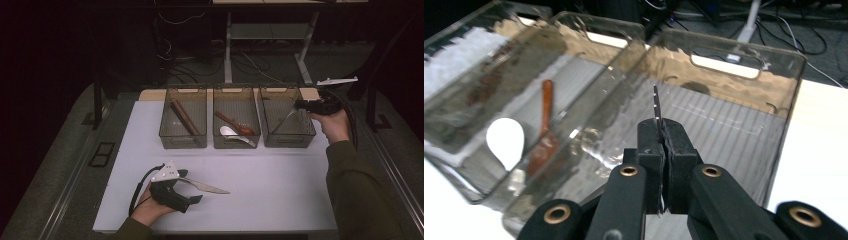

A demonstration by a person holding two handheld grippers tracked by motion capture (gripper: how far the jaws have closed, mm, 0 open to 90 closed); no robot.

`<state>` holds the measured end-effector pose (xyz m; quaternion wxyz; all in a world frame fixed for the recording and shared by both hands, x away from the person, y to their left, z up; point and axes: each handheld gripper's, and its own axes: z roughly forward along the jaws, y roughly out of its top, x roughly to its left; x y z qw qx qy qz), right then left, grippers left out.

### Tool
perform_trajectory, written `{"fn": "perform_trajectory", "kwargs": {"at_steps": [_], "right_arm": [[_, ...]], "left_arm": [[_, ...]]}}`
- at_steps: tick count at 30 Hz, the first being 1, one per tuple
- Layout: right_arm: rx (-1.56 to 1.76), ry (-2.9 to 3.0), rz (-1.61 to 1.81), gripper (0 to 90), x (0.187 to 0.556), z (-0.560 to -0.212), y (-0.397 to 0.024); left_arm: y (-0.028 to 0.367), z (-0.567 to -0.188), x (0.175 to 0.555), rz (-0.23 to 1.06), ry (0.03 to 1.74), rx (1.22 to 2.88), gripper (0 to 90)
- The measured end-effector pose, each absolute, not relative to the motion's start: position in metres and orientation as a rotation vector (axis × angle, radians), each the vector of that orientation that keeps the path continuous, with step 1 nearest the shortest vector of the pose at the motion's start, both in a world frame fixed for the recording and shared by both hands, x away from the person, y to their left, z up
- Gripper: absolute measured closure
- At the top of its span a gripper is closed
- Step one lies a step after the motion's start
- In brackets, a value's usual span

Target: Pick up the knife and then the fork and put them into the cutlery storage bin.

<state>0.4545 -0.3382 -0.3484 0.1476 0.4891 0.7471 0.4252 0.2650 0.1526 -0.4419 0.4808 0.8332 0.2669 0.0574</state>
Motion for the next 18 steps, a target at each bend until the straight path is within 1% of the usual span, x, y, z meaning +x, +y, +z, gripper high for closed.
{"fn": "perform_trajectory", "kwargs": {"at_steps": [4,5,7,10,15,18], "right_arm": [[1.424,2.139,1.224,85.7,0.460,-0.355,-0.340],[1.420,2.135,1.207,83.5,0.461,-0.356,-0.340],[1.415,2.115,1.177,73.1,0.463,-0.358,-0.342],[1.430,2.073,1.146,61.4,0.465,-0.360,-0.346],[1.478,2.042,1.117,55.2,0.465,-0.365,-0.356],[1.477,2.014,1.126,49.1,0.463,-0.365,-0.360]], "left_arm": [[0.152,-0.441,0.265,0.139,0.650,2.029,0.0],[0.152,-0.441,0.265,0.140,0.649,2.030,0.0],[0.152,-0.441,0.265,0.138,0.649,2.030,0.0],[0.152,-0.441,0.265,0.138,0.646,2.029,0.0],[0.152,-0.442,0.265,0.134,0.644,2.033,0.0],[0.152,-0.442,0.265,0.133,0.645,2.031,0.0]]}}
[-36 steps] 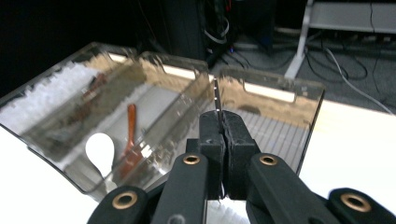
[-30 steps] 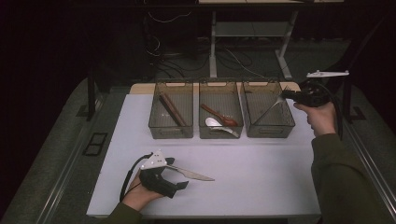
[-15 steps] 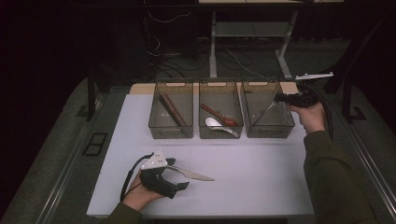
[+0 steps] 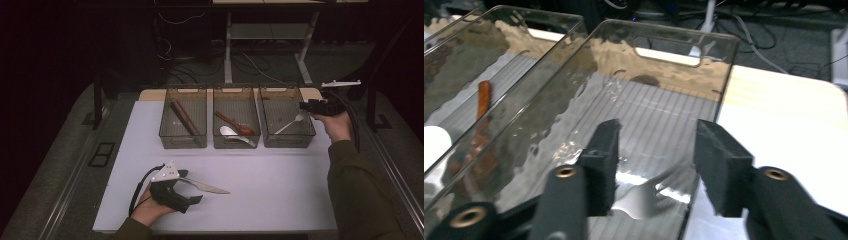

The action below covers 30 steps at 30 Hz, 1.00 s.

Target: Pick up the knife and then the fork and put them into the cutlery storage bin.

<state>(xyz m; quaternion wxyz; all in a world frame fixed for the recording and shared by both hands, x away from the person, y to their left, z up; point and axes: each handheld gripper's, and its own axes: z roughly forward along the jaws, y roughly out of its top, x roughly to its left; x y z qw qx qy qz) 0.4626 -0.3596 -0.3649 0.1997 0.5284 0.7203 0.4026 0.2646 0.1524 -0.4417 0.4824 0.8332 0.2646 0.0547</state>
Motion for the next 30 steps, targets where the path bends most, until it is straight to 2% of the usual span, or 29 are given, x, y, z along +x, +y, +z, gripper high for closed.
{"fn": "perform_trajectory", "kwargs": {"at_steps": [8,12,18,23,30], "right_arm": [[1.464,2.004,1.180,43.9,0.455,-0.361,-0.364],[1.415,2.030,1.200,38.7,0.445,-0.361,-0.359],[1.332,2.038,1.228,30.5,0.421,-0.356,-0.345],[1.252,2.076,1.193,27.4,0.395,-0.356,-0.327],[1.156,2.116,1.210,21.6,0.359,-0.365,-0.304]], "left_arm": [[0.152,-0.442,0.264,0.133,0.644,2.034,0.0],[0.152,-0.442,0.265,0.134,0.645,2.036,0.0],[0.152,-0.442,0.264,0.139,0.639,2.044,0.0],[0.153,-0.442,0.265,0.147,0.642,2.052,0.0],[0.155,-0.439,0.265,0.178,0.643,2.068,7.9]]}}
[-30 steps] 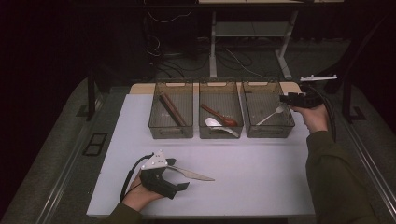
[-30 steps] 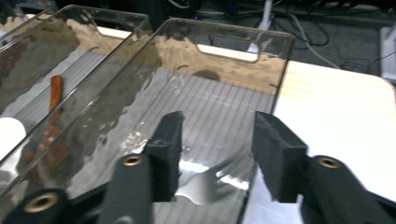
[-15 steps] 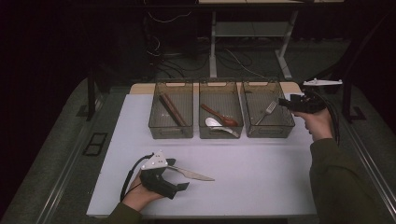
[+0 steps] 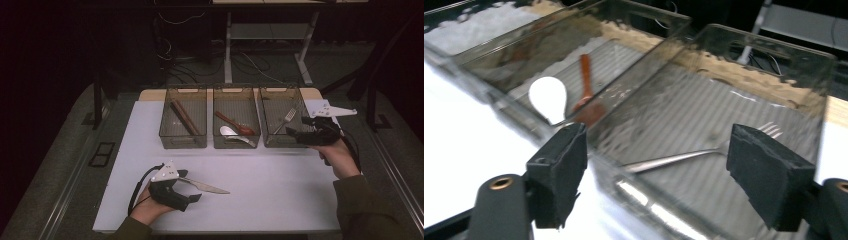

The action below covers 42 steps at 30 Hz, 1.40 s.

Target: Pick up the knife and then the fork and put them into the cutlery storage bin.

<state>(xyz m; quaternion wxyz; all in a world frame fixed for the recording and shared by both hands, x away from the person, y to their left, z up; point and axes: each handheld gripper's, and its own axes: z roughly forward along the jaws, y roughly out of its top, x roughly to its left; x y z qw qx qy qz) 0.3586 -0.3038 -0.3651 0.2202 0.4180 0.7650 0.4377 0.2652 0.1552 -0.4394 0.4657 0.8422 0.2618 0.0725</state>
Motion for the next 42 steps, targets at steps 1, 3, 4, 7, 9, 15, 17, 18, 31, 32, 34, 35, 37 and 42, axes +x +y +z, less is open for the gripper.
{"fn": "perform_trajectory", "kwargs": {"at_steps": [1,3,4,7,9,15,17,18,31,32,34,35,37,42], "right_arm": [[1.150,2.114,1.225,21.0,0.354,-0.367,-0.302],[1.145,2.120,1.259,19.1,0.344,-0.372,-0.299],[1.144,2.123,1.274,19.1,0.340,-0.375,-0.298],[1.162,2.127,1.308,18.2,0.328,-0.384,-0.296],[1.178,2.125,1.314,18.1,0.321,-0.390,-0.296],[1.162,2.153,1.331,18.0,0.300,-0.409,-0.294],[1.149,2.169,1.323,18.0,0.292,-0.415,-0.293],[1.147,2.169,1.325,18.0,0.288,-0.418,-0.293],[1.153,2.216,1.341,18.0,0.262,-0.438,-0.300],[1.160,2.212,1.341,18.0,0.263,-0.438,-0.300],[1.161,2.221,1.333,18.0,0.263,-0.439,-0.300],[1.157,2.226,1.328,18.0,0.264,-0.440,-0.300],[1.154,2.227,1.328,18.0,0.264,-0.440,-0.300],[1.157,2.229,1.321,18.0,0.264,-0.440,-0.300]], "left_arm": [[0.156,-0.439,0.265,0.178,0.643,2.066,9.8],[0.156,-0.438,0.265,0.183,0.648,2.067,13.9],[0.157,-0.438,0.266,0.182,0.650,2.068,14.4],[0.158,-0.436,0.266,0.181,0.653,2.074,20.8],[0.158,-0.435,0.267,0.183,0.653,2.077,25.0],[0.160,-0.431,0.270,0.202,0.641,2.083,43.3],[0.161,-0.429,0.272,0.221,0.639,2.079,51.5],[0.162,-0.428,0.274,0.236,0.638,2.080,54.6],[0.168,-0.430,0.302,0.287,0.710,2.189,88.7],[0.169,-0.432,0.305,0.283,0.714,2.216,88.7],[0.170,-0.437,0.309,0.281,0.731,2.242,88.8],[0.171,-0.438,0.310,0.280,0.734,2.249,88.8],[0.171,-0.440,0.313,0.272,0.736,2.253,88.8],[0.170,-0.444,0.315,0.269,0.743,2.297,88.8]]}}
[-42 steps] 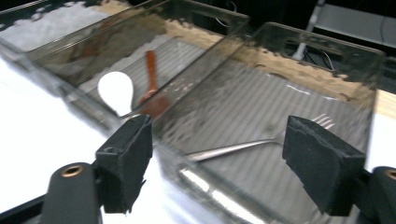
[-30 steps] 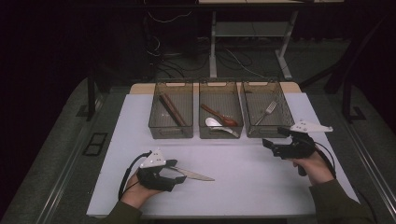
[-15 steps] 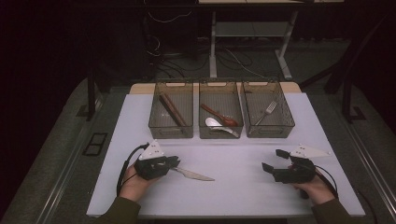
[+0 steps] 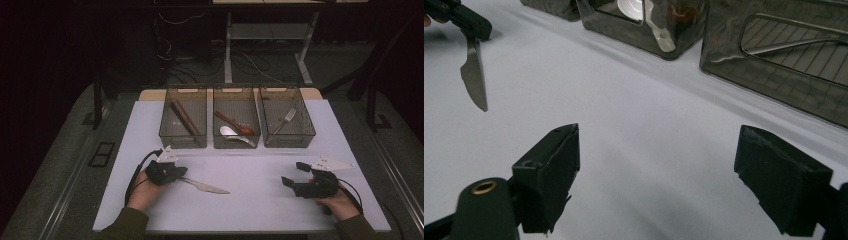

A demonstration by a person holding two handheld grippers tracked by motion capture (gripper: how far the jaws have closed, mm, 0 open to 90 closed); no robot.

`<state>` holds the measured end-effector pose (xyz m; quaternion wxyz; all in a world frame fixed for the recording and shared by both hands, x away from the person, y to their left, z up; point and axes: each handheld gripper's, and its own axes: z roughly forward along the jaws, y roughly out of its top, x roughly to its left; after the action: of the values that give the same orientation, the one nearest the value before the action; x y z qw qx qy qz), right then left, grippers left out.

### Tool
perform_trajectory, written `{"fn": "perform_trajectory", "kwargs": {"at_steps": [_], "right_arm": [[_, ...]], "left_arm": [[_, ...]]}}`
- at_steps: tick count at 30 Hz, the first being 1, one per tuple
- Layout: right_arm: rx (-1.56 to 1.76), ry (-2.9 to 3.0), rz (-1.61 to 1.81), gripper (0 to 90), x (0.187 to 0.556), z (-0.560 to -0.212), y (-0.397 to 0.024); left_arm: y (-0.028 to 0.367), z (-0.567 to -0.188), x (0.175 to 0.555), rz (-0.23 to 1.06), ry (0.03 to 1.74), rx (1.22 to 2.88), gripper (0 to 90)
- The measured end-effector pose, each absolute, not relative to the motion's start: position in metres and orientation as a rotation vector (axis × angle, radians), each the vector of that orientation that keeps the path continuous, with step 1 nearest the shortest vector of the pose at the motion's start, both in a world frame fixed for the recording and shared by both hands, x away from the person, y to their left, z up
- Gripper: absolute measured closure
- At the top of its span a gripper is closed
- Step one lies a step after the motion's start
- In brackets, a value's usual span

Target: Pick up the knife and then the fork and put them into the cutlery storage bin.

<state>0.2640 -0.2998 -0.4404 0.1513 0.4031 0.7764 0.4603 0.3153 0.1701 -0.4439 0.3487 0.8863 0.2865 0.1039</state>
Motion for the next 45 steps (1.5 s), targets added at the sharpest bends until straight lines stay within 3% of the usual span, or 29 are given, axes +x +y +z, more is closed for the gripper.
{"fn": "perform_trajectory", "kwargs": {"at_steps": [13,26,45], "right_arm": [[1.159,2.233,1.312,18.0,0.264,-0.441,-0.301],[1.142,2.255,1.287,18.0,0.265,-0.443,-0.298],[1.127,2.261,1.274,18.0,0.264,-0.443,-0.298]], "left_arm": [[0.182,-0.436,0.300,0.239,0.725,2.302,88.8],[0.184,-0.441,0.315,0.347,0.758,2.352,88.9],[0.192,-0.437,0.283,0.170,0.751,2.365,89.0]]}}
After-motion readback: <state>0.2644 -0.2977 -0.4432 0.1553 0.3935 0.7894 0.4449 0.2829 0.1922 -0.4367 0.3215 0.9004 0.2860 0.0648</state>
